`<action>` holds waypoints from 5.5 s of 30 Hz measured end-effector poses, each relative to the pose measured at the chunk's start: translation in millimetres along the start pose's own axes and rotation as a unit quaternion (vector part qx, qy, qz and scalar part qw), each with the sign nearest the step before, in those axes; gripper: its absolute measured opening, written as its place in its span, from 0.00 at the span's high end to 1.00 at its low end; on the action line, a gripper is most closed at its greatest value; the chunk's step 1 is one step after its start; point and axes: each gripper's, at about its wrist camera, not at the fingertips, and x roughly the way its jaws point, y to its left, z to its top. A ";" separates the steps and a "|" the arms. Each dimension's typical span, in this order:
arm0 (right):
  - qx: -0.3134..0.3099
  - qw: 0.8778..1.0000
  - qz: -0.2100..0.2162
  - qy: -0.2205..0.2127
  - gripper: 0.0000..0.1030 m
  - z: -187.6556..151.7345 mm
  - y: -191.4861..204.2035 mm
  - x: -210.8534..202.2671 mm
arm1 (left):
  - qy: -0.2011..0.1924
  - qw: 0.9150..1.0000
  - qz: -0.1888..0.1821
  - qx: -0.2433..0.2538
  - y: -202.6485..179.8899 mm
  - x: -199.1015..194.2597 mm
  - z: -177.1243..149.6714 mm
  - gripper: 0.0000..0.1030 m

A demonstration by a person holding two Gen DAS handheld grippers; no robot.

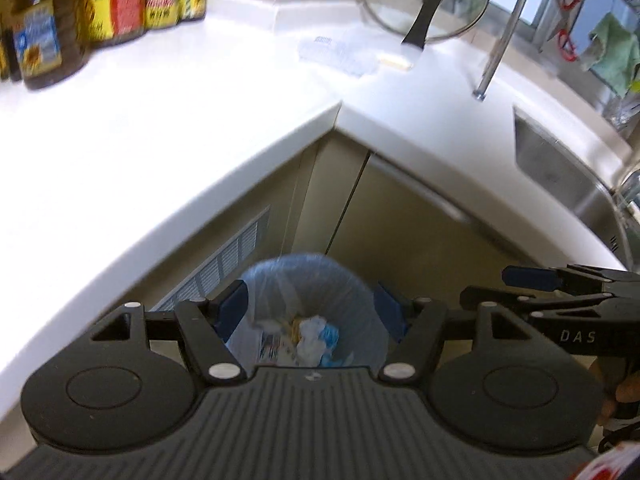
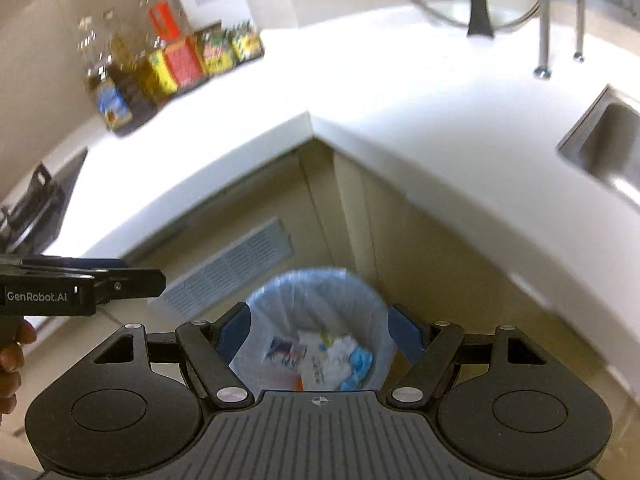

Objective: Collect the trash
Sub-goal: 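Raise both open grippers from the bin back toward the bubble wrap and toothbrush, then grasp the bubble wrap with left gripper while right gripper grasps the white toothbrush, then carry the bubble wrap in left gripper while right gripper carries the toothbrush to the bin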

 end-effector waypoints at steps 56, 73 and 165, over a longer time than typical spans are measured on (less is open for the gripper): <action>-0.080 0.994 0.024 -0.074 0.27 252.6 -172.4 153.1 | -0.055 0.992 0.115 -0.012 -56.3 235.7 254.8 0.27; -0.092 0.992 0.034 -0.075 0.27 266.3 -173.7 170.9 | -0.054 0.995 0.086 0.016 -55.9 253.9 260.9 0.82; -0.075 0.994 0.063 -0.053 0.79 261.1 -103.7 171.4 | -0.084 0.987 0.125 -0.056 -16.8 186.8 240.7 0.85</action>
